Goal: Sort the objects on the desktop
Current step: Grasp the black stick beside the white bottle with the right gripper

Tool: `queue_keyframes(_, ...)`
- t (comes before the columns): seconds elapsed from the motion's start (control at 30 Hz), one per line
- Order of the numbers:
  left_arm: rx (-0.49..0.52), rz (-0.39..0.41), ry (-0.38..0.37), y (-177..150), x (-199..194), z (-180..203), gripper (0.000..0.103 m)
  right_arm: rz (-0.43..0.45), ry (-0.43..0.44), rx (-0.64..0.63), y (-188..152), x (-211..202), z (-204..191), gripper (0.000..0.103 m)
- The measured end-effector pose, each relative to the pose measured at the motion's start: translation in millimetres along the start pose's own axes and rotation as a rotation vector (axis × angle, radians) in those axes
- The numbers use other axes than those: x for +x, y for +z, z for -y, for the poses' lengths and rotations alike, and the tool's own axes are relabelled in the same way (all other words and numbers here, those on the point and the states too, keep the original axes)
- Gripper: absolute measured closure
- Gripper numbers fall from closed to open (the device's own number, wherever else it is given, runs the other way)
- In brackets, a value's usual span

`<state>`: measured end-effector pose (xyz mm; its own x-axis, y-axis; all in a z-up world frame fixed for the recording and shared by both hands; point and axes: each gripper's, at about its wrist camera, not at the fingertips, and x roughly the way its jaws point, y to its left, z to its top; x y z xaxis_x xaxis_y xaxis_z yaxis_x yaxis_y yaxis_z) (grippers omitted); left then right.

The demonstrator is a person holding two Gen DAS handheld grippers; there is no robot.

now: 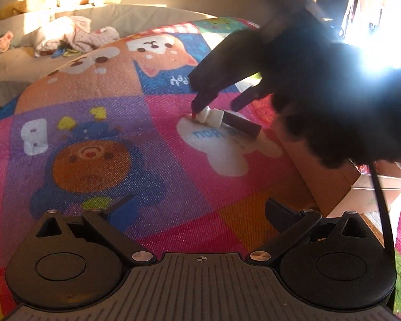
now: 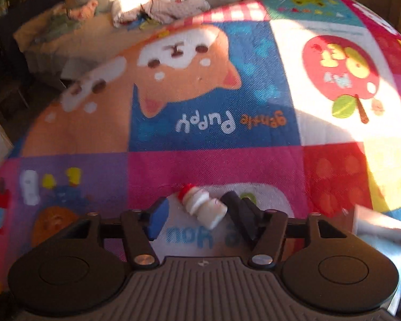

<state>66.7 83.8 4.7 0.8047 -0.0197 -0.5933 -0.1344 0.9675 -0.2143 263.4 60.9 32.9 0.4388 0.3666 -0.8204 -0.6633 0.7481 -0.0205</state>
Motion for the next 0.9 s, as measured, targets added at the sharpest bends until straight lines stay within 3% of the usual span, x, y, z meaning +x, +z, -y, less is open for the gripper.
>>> queue_keyframes(0.07, -0.006, 0.001, -0.003, 0, -1, 0, 0.0, -0.006, -0.053, -0.036, 4, 14, -3, 0.033)
queue_keyframes(0.2, -0.014, 0.004, -0.011, 0, -1, -1, 0.0, -0.047, -0.057, -0.036, 9, 27, 4, 0.029)
queue_keyframes(0.3, -0.017, 0.005, -0.014, 1, -1, -2, 0.0, -0.076, -0.018, -0.015, 9, 24, 10, 0.038)
queue_keyframes(0.43, -0.015, 0.005, -0.017, 1, -1, -2, 0.0, -0.087, 0.025, 0.036, -1, 16, 16, 0.041)
queue_keyframes(0.53, -0.009, 0.001, -0.028, 0, -2, -3, 0.0, -0.076, 0.049, 0.017, -11, -3, 11, 0.061)
queue_keyframes(0.57, 0.008, -0.007, -0.04, -1, -4, -1, 0.0, -0.076, 0.077, 0.017, -15, -12, 10, 0.063)
queue_keyframes(0.63, 0.072, -0.03, -0.071, -6, -8, 8, 0.0, -0.084, 0.141, 0.009, -26, -31, 7, 0.077)
queue_keyframes(0.77, 0.196, -0.049, -0.127, -23, -22, 27, 0.0, -0.14, 0.245, -0.041, -53, -63, -7, 0.077)
queue_keyframes(0.83, 0.226, -0.033, -0.136, -28, -27, 32, 0.0, -0.094, 0.273, -0.046, -62, -85, -7, 0.077)
queue_keyframes(0.9, 0.216, -0.025, -0.114, -28, -27, 32, 0.0, -0.02, 0.211, -0.065, -65, -101, -7, 0.071)
